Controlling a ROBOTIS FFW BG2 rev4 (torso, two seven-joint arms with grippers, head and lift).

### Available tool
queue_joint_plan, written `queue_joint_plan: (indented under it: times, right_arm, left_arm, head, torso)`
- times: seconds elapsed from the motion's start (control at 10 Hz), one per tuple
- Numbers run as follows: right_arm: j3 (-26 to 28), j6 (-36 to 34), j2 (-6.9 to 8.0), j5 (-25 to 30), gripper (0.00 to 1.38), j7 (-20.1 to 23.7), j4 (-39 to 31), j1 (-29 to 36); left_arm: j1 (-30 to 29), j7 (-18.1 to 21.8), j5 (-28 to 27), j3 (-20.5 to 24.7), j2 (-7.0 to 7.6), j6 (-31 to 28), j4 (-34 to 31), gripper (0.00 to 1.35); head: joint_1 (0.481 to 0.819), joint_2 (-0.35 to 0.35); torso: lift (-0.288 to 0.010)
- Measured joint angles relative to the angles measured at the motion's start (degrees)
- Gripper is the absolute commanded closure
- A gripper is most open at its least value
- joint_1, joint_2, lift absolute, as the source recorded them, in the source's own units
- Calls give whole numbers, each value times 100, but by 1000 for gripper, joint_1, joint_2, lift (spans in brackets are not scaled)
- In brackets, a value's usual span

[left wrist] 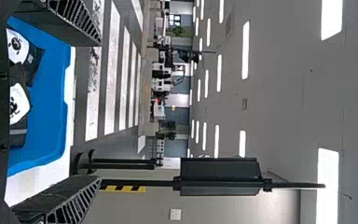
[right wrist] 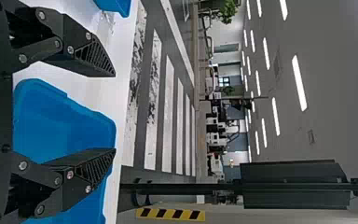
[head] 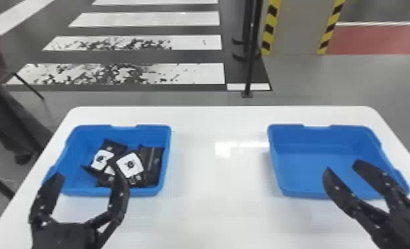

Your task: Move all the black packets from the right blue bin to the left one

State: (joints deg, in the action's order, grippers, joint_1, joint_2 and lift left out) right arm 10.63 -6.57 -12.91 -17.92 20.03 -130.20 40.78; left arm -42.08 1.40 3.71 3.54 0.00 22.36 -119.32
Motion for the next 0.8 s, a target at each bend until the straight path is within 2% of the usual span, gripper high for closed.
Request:
queue_joint_plan:
  times: [0.8]
  right_arm:
    - [10,97,17,-19,507,-5,41,0]
  left_arm:
    - [1,0,73,-18,0,15,0,-1]
  head:
    - [695,34]
  torso:
    - [-140]
